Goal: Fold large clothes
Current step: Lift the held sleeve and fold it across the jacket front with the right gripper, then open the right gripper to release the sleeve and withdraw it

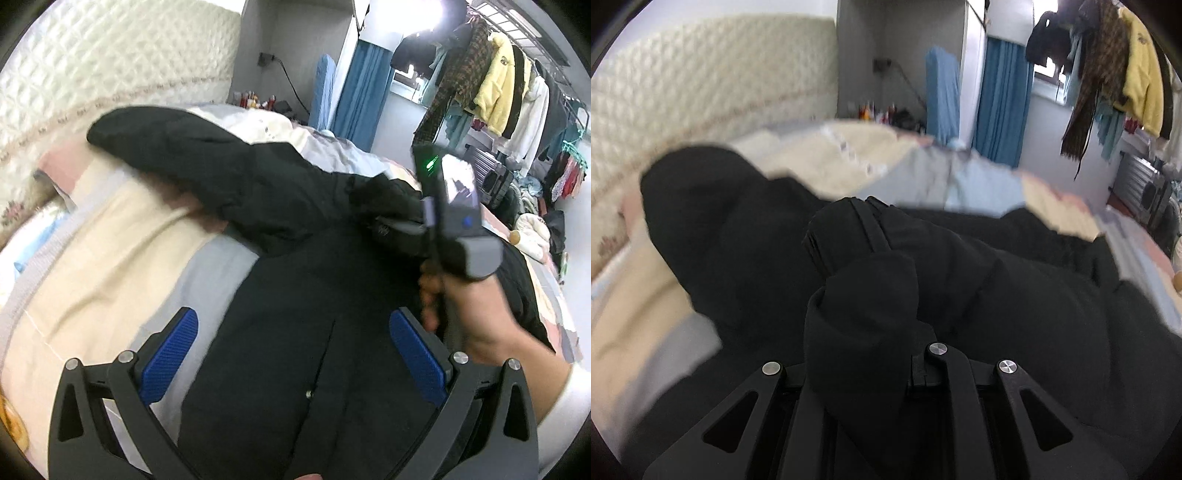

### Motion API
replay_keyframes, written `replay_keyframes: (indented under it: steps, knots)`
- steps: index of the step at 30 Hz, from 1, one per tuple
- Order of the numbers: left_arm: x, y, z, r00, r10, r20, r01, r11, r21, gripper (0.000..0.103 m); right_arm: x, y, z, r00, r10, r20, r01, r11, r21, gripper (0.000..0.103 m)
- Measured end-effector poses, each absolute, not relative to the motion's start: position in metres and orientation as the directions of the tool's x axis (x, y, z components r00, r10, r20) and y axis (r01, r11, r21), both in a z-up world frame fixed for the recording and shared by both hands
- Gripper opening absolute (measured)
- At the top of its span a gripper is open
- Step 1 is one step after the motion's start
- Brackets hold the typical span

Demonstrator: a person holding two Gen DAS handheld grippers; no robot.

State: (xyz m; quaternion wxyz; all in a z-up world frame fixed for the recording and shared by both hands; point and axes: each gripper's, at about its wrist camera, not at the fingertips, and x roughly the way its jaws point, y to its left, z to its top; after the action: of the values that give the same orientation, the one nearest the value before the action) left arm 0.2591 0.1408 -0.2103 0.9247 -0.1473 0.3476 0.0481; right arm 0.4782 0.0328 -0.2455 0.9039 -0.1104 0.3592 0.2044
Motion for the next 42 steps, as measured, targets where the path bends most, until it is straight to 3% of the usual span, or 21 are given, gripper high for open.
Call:
replay_keyframes:
  steps: [7, 10, 12, 17, 23, 29, 36, 38, 42]
  knots:
    - [0.264, 0.139, -0.222, 0.733, -0.03, -0.68, -0.19, 0.95, -0.246, 0.103, 0.478, 0.024, -0.255, 0.636, 0.291, -0.715, -0.44, 0.897, -0.026, 0.011]
    - [0.26, 0.14, -0.218, 0.741, -0.032, -0.67, -0.187, 0.95, -0.252, 0.103, 0.471, 0.025, -0.244, 0.616, 0.296, -0.73, -0.472, 0.881, -0.04, 0.016]
    - [0.259, 0.139, -0.216, 0.744, -0.031, -0.668, -0.183, 0.951, -0.248, 0.103, 0.468, 0.024, -0.24, 0.587, 0.315, -0.745, -0.496, 0.868, -0.025, 0.024]
    - [0.256, 0.131, -0.213, 0.744, -0.031, -0.667, -0.166, 0.959, -0.23, 0.103, 0.432, 0.008, -0.217, 0.587, 0.356, -0.727, -0.55, 0.834, -0.036, 0.075]
    - [0.249, 0.112, -0.204, 0.759, -0.052, -0.649, -0.12, 0.968, -0.219, 0.103, 0.391, -0.055, -0.191, 0.655, 0.377, -0.655, -0.528, 0.848, -0.039, 0.077]
    - [0.246, 0.087, -0.201, 0.767, -0.098, -0.635, -0.063, 0.972, -0.226, 0.103, 0.366, -0.166, -0.187, 0.772, 0.235, -0.591, -0.335, 0.94, -0.064, 0.077]
    - [0.248, 0.067, -0.205, 0.767, -0.094, -0.634, -0.046, 0.978, -0.201, 0.103, 0.355, -0.273, -0.215, 0.786, 0.07, -0.614, -0.082, 0.997, 0.007, 0.086]
    - [0.249, 0.063, -0.206, 0.768, -0.089, -0.634, -0.047, 0.98, -0.195, 0.103, 0.355, -0.288, -0.221, 0.781, 0.036, -0.624, -0.046, 0.999, -0.001, 0.092]
    - [0.254, 0.053, -0.21, 0.766, -0.078, -0.638, -0.039, 0.985, -0.168, 0.103, 0.359, -0.311, -0.241, 0.743, 0.021, -0.669, -0.014, 1.0, 0.017, 0.093]
